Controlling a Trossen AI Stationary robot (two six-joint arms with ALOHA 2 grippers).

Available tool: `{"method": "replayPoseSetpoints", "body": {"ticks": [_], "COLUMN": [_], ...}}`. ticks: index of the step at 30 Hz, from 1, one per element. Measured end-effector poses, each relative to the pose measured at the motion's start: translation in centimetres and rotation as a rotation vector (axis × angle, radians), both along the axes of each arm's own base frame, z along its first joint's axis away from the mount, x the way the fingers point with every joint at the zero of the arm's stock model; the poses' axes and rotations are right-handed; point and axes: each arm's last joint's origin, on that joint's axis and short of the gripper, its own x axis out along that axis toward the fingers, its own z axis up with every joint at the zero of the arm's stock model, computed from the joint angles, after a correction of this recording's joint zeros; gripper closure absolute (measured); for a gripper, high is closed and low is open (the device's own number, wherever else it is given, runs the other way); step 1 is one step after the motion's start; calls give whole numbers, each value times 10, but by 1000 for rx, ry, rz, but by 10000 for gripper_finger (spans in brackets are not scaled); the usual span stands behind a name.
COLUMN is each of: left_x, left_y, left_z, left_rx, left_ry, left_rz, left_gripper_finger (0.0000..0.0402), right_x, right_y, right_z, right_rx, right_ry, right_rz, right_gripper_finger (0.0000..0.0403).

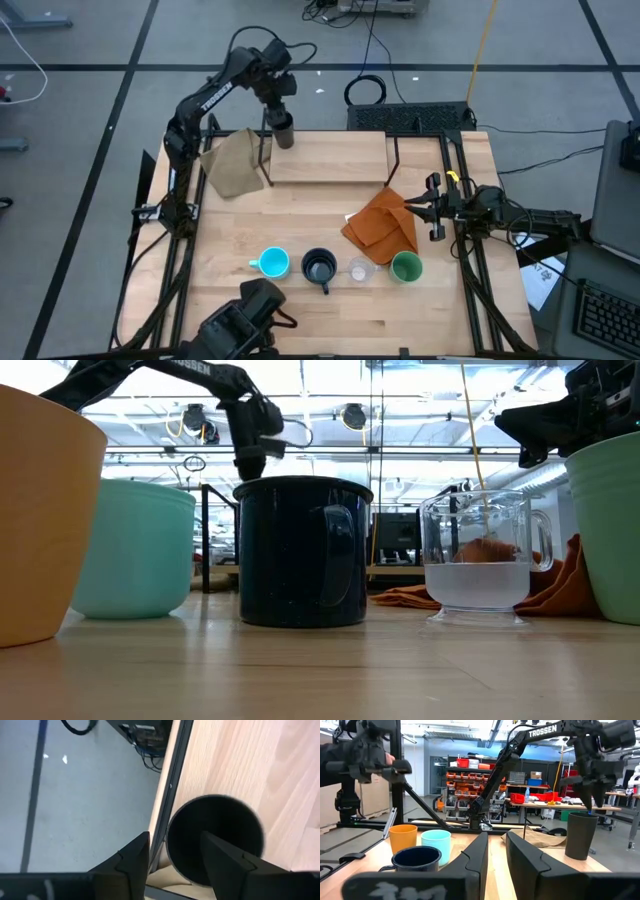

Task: Stack small to large cups/mugs on shelf
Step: Put the green cup on the shelf

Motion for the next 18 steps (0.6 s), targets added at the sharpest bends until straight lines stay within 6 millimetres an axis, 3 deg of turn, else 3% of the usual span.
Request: {"method": "replayPoseSetpoints", "body": {"ticks": [5,10,18], "left_x": [2,3,-18], "left_y": [-10,-37,-127], "left_z": [28,61,139], "left_rx": [48,137,204], "left_ry": [-49,-153,-424], "left_rz": [28,14,-74], "left_gripper_finger": [224,224,224], "right_x": [0,0,0], "right_y": [0,0,0], "right_z": [0,0,1], "right_rx": [0,0,0], "right_ry": [0,0,-5], "right_rz": [0,0,0], "right_gripper_finger": [342,342,342]}}
